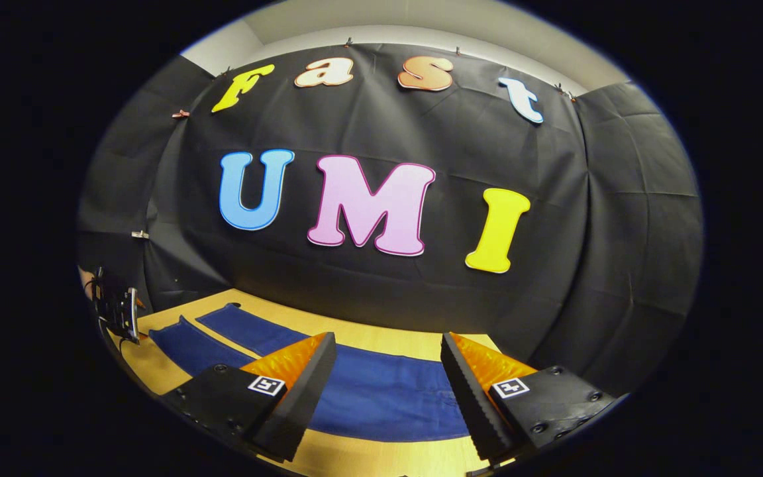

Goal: Grasp the waist and the cuffs of the jeans and fold them to make the two legs overlap; first hold the waist and fold one-third of the jeans toward the cuffs, then hold the cuffs and fold the remaining one-third in the same direction to finish folding.

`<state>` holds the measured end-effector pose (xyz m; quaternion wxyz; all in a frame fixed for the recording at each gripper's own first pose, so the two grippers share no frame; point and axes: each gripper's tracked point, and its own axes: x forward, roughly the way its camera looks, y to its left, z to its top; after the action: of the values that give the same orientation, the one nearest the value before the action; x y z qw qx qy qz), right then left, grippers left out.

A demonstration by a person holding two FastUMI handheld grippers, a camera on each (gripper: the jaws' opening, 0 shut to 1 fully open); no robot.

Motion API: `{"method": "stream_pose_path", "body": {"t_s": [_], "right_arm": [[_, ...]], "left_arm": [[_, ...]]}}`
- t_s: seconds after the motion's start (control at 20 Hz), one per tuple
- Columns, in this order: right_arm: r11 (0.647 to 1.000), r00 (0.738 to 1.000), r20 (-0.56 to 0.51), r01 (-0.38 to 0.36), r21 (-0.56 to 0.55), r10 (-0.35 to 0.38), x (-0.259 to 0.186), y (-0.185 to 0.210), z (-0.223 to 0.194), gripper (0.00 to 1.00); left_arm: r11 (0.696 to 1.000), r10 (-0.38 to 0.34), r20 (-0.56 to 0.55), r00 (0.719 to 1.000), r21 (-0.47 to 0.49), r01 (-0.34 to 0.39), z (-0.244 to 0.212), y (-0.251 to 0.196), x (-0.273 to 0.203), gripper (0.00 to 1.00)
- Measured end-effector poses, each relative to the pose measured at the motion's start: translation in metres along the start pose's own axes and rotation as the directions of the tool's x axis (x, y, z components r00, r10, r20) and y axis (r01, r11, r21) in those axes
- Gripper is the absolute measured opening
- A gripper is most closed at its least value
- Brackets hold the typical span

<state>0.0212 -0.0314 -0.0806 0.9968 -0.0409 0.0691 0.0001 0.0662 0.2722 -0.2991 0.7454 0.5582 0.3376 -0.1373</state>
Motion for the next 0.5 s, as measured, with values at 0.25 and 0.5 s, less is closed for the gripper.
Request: {"method": "stream_pose_path", "body": {"t_s": [0.25,0.5], "right_arm": [[0.999,0.997,-0.068,0.048,-0.008,-0.048,-0.003,-0.027,-0.035,0.97],[0.998,0.988,-0.139,0.061,-0.016,-0.063,-0.005,-0.045,-0.065,0.97]], "left_arm": [[0.990,-0.058,-0.066,0.996,0.122,0.066,-0.017,-0.011,0.022,0.98],[0.970,-0.088,-0.058,0.994,0.222,0.099,-0.005,-0.008,0.052,0.94]]}}
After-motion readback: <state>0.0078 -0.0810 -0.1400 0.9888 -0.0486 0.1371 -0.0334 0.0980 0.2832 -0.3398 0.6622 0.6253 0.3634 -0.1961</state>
